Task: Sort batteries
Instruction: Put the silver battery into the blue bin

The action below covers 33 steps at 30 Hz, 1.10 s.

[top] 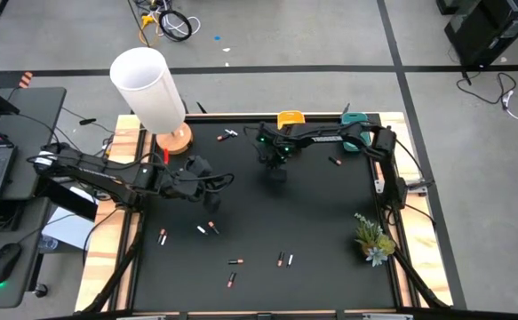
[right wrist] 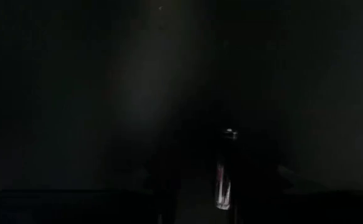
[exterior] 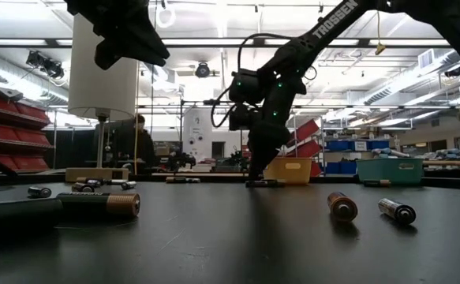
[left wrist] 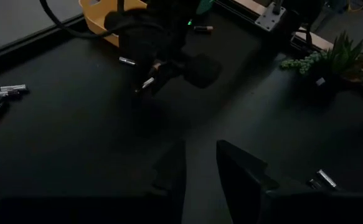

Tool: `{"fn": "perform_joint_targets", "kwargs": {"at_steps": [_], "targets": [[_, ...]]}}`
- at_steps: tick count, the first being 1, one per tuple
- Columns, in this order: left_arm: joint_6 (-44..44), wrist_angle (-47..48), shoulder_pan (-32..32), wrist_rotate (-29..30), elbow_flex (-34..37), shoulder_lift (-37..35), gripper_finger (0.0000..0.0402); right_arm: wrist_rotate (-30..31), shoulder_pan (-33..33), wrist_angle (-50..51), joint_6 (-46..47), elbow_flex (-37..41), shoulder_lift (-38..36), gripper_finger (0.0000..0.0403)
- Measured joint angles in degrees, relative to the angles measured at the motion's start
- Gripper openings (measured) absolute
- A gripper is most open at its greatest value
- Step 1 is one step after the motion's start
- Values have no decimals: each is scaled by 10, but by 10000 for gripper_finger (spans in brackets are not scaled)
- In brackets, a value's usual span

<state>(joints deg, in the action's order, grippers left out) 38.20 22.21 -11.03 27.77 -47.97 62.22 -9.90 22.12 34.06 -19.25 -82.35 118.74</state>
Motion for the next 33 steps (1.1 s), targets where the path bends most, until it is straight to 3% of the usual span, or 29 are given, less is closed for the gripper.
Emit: {"fn": "perform_joint_targets", "kwargs": {"at_steps": [12,29,33], "targets": [[-1,11,0,0,0,0,101,5,1,-10,-15,1,10,109],[-3,26,0,-1,0,0,101,11,-14,-2,-39,3,-26,108],[-4,26,0,-1,0,0,101,11,-19,-38,-48,11,-26,111]]}}
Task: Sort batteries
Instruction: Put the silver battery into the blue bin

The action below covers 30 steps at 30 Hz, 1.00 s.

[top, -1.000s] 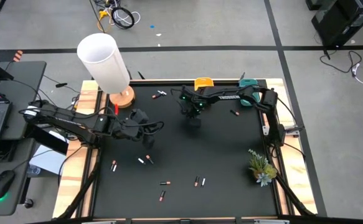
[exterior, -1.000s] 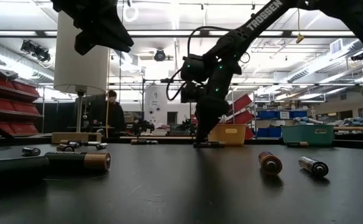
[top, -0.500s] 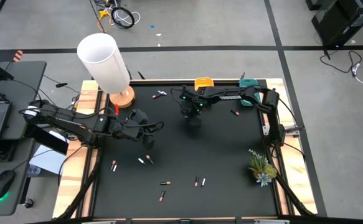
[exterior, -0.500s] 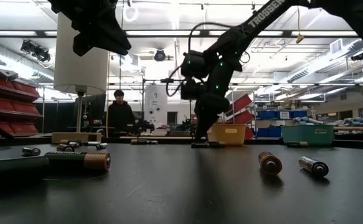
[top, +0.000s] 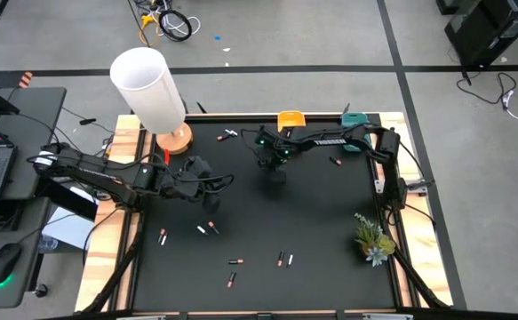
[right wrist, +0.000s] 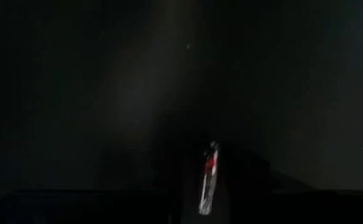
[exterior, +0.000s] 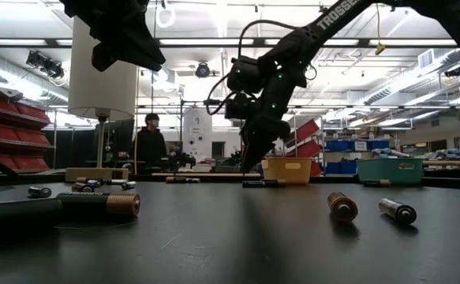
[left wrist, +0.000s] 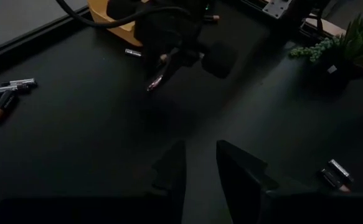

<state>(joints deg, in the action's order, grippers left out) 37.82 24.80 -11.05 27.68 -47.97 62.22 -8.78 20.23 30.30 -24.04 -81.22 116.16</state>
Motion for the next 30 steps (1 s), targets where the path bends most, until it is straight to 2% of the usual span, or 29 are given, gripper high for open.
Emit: {"fn": "perform_joint_targets", "kwargs": {"at_steps": [16,19,25,30], "targets": [[-1,3,0,-1,0,0,101,2,0,-61,5,75,-2,101],[-1,4,0,-1,0,0,101,9,0,-63,3,80,-3,83],[-1,4,0,-1,0,0,101,15,-4,-56,0,83,-3,18],[-2,4,0,-1,0,0,101,21,-15,-56,0,83,-4,17]]}}
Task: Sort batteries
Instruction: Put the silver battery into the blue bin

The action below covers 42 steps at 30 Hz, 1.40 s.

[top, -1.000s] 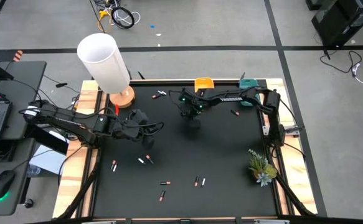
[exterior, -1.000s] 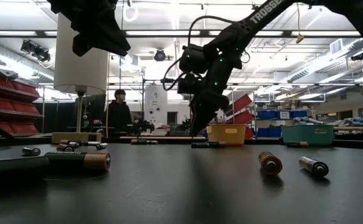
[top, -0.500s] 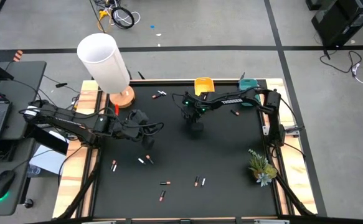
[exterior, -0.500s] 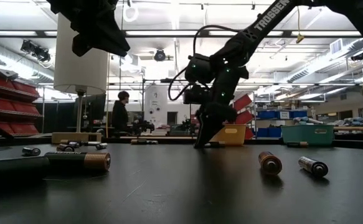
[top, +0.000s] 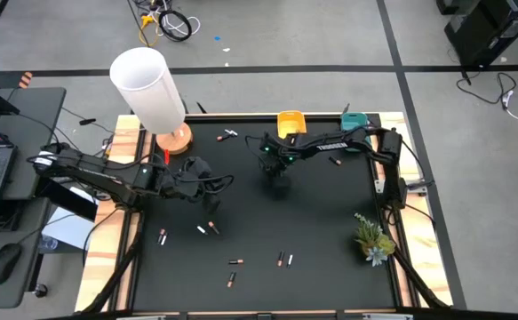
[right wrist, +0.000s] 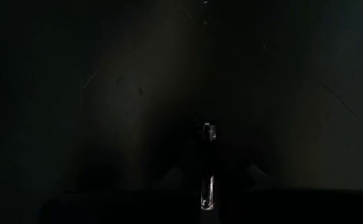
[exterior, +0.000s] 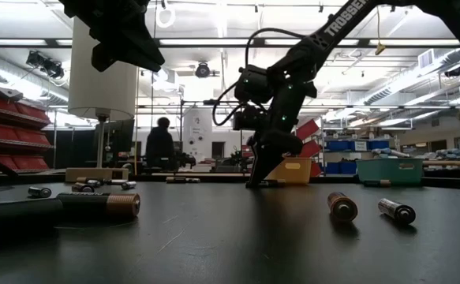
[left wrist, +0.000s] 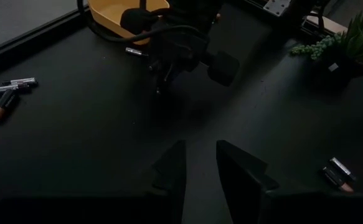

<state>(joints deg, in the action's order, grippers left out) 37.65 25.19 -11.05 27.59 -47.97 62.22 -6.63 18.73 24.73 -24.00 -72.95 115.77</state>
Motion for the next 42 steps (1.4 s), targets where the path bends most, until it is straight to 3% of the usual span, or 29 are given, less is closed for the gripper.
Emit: {"fn": "perform_joint_targets", "kwargs": {"at_steps": [13,17,29,42], "targets": [[-41,0,1,8,0,0,101,-5,-3,32,58,5,-76,2],[-42,0,1,15,0,0,101,-34,2,26,96,3,-92,2],[-41,-1,1,18,0,0,101,-6,8,-12,153,5,-58,123],[-27,-1,0,10,0,0,101,-3,5,-112,185,91,-47,119]]}}
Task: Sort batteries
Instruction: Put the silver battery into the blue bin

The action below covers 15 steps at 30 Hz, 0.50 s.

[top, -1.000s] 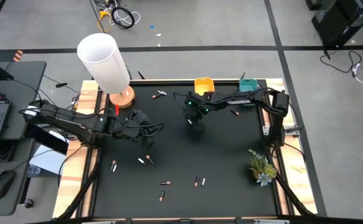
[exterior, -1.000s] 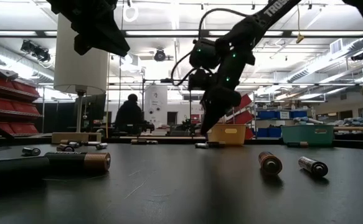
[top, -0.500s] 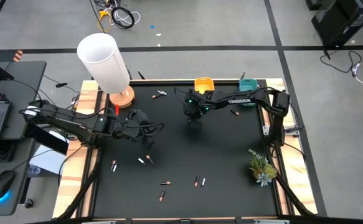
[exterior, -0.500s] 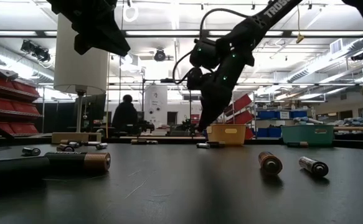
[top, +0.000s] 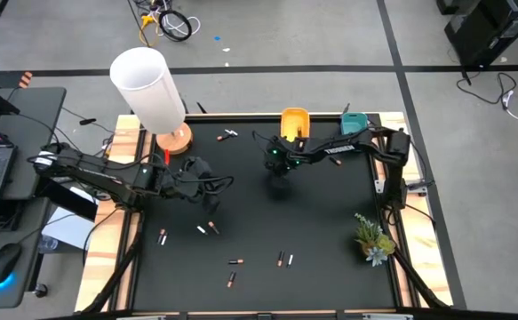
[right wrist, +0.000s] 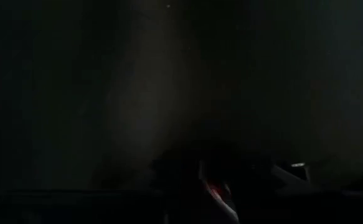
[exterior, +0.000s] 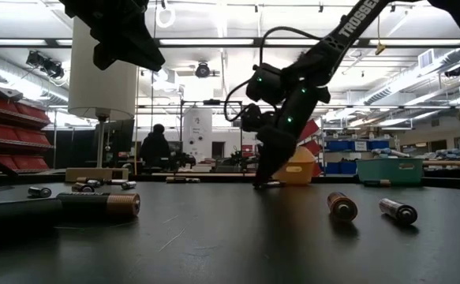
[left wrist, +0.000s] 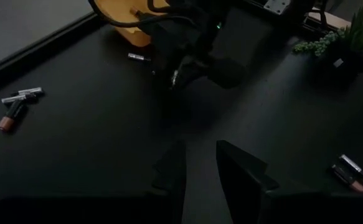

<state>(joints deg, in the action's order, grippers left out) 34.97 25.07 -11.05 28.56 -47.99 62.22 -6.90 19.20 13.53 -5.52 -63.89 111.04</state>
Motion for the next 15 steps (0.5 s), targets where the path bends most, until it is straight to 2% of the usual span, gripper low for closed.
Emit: {"fn": "perform_joint_targets", "kwargs": {"at_steps": [5,15], "targets": [[-4,0,1,-2,0,0,101,8,-6,-21,0,16,-2,109],[-2,0,1,-3,0,0,101,10,-12,2,-16,-8,-4,47]]}}
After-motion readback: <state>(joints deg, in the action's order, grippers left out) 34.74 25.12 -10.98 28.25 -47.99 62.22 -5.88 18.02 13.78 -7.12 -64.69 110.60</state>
